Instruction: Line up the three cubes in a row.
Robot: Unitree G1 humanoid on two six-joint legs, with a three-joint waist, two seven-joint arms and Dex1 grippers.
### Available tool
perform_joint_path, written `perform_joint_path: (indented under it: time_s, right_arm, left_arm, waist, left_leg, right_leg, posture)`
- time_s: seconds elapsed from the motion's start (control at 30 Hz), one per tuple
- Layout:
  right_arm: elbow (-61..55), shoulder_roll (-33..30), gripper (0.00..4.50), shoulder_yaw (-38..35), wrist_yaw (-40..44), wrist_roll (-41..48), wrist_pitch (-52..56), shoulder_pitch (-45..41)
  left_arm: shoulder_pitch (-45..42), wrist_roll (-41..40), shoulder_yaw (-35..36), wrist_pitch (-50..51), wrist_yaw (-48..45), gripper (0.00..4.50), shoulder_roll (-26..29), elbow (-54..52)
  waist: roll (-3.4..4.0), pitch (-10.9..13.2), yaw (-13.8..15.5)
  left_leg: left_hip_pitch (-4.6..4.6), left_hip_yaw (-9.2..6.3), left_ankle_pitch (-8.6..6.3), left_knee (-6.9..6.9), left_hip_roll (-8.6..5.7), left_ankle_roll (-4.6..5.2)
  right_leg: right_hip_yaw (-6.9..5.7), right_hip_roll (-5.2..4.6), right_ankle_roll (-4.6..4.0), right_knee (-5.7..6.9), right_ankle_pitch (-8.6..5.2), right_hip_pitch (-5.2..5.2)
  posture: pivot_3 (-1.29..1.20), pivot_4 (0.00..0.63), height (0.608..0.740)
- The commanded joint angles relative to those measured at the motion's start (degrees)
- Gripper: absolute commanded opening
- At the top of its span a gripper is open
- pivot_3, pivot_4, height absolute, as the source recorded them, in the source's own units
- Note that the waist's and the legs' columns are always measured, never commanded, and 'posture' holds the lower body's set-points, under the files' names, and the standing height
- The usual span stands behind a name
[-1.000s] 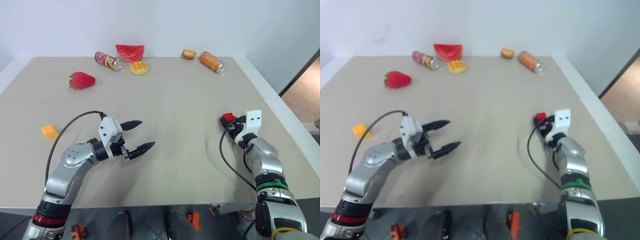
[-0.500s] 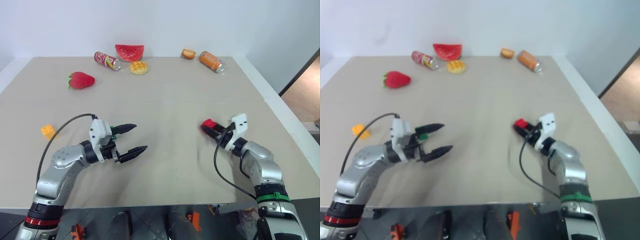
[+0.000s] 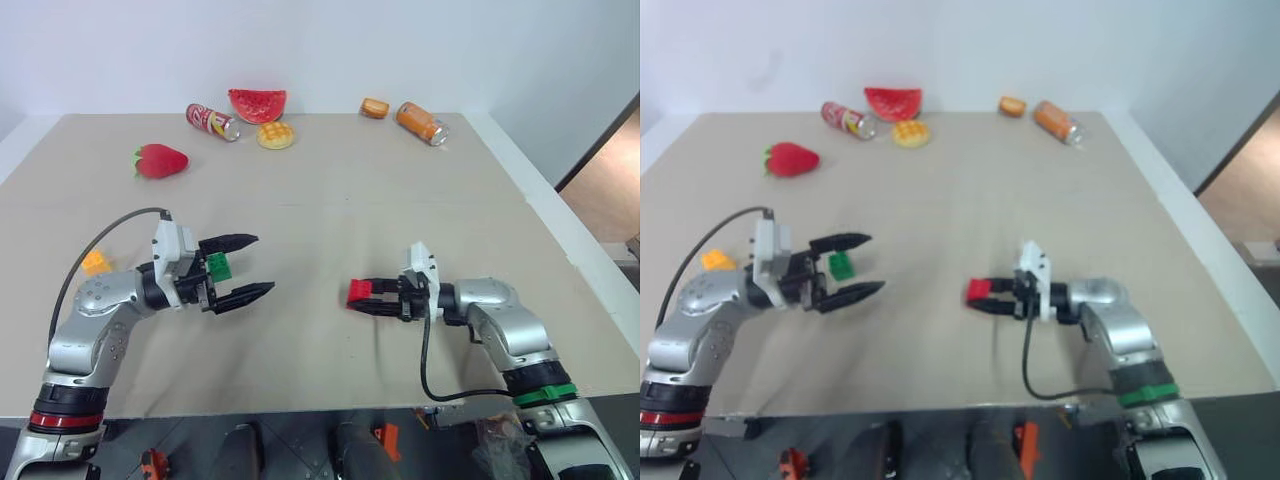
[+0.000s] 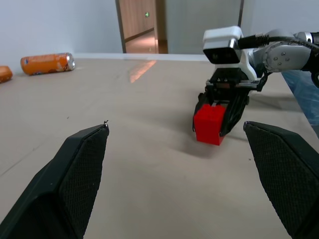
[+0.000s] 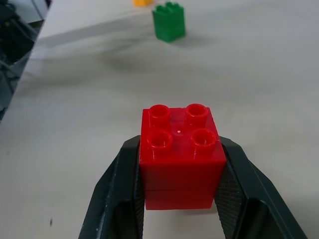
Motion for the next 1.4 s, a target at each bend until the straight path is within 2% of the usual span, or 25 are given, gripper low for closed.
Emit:
perform_joint_path:
  time_s: [0.03, 0.43, 0.83, 0.87, 1.07, 1.3, 1.4]
  right_arm:
    - [0.78, 0.76, 1.26, 0.35, 1.98, -0.15, -1.50, -1.56]
    - [3.99, -3.35, 1.26, -0.81, 7.56, -1.56, -6.65, -0.91]
    - [6.56, -0.55, 1.26, 0.10, 6.18, -3.11, -9.04, -2.38]
    - [6.79, -0.28, 2.34, 0.16, 6.23, -3.25, -9.03, -2.56]
    - [8.51, 0.59, 4.30, 0.33, 6.02, -4.87, -10.45, -3.47]
    - [6.81, -1.03, 4.30, -0.15, 7.41, -4.68, -8.75, -3.61]
    - [1.38, -5.70, 4.30, -1.03, 10.88, -2.94, -5.22, -1.92]
  left_arm:
    - [1.80, -1.71, 3.03, 0.33, 0.60, 4.50, 1.46, -4.30]
    - [5.64, -4.36, 7.55, 4.33, 4.29, 4.50, 3.65, -9.18]
    - [4.09, -4.12, 6.30, 4.47, 6.15, 4.50, 2.64, -8.61]
    - [4.18, -4.21, 6.59, 4.44, 6.42, 4.50, 2.64, -8.62]
    - [6.00, -4.87, 8.14, 4.65, 8.00, 4.50, 2.62, -9.21]
    - [10.73, -4.85, 8.84, 5.84, 7.02, 4.50, 4.62, -9.10]
    - [14.11, -5.48, 10.62, 7.70, 5.94, 4.50, 6.83, -8.47]
  waist:
    - [0.00, 0.00, 0.03]
    - [-0.01, 0.00, 0.11]
    - [-0.01, 0.00, 0.11]
    - [-0.01, 0.00, 0.10]
    - [-0.01, 0.00, 0.08]
    - [-0.01, 0.01, 0.08]
    - [0.01, 0.01, 0.09]
  left_leg:
    - [-0.01, 0.01, 0.00, 0.00, 0.00, 0.00]
    - [0.01, 0.07, 0.00, 0.02, -0.01, -0.01]
    - [0.02, 0.08, 0.00, 0.03, 0.00, -0.01]
    - [0.03, 0.09, 0.00, 0.03, 0.00, -0.01]
    - [0.02, 0.09, 0.00, 0.02, 0.01, -0.01]
    - [0.02, 0.10, -0.01, 0.02, 0.02, -0.02]
    - [0.01, 0.13, -0.01, 0.02, 0.02, -0.02]
  right_leg:
    - [0.00, -0.01, 0.00, 0.00, 0.00, 0.00]
    - [-0.01, -0.08, -0.02, 0.00, 0.02, -0.01]
    - [-0.01, -0.05, -0.02, 0.00, 0.03, -0.01]
    - [-0.01, -0.06, -0.02, 0.00, 0.04, -0.01]
    - [-0.01, -0.05, -0.02, 0.00, 0.04, -0.02]
    - [-0.01, -0.06, -0.03, 0.00, 0.03, -0.02]
    - [-0.01, -0.09, -0.04, 0.00, 0.03, -0.07]
  posture:
    - [0.00, 0.150, 0.740]
    - [0.00, 0.150, 0.740]
    - [0.00, 0.150, 0.740]
    - [0.00, 0.150, 0.740]
    - [0.00, 0.150, 0.740]
    - [0.00, 0.150, 0.740]
    - [0.00, 0.150, 0.740]
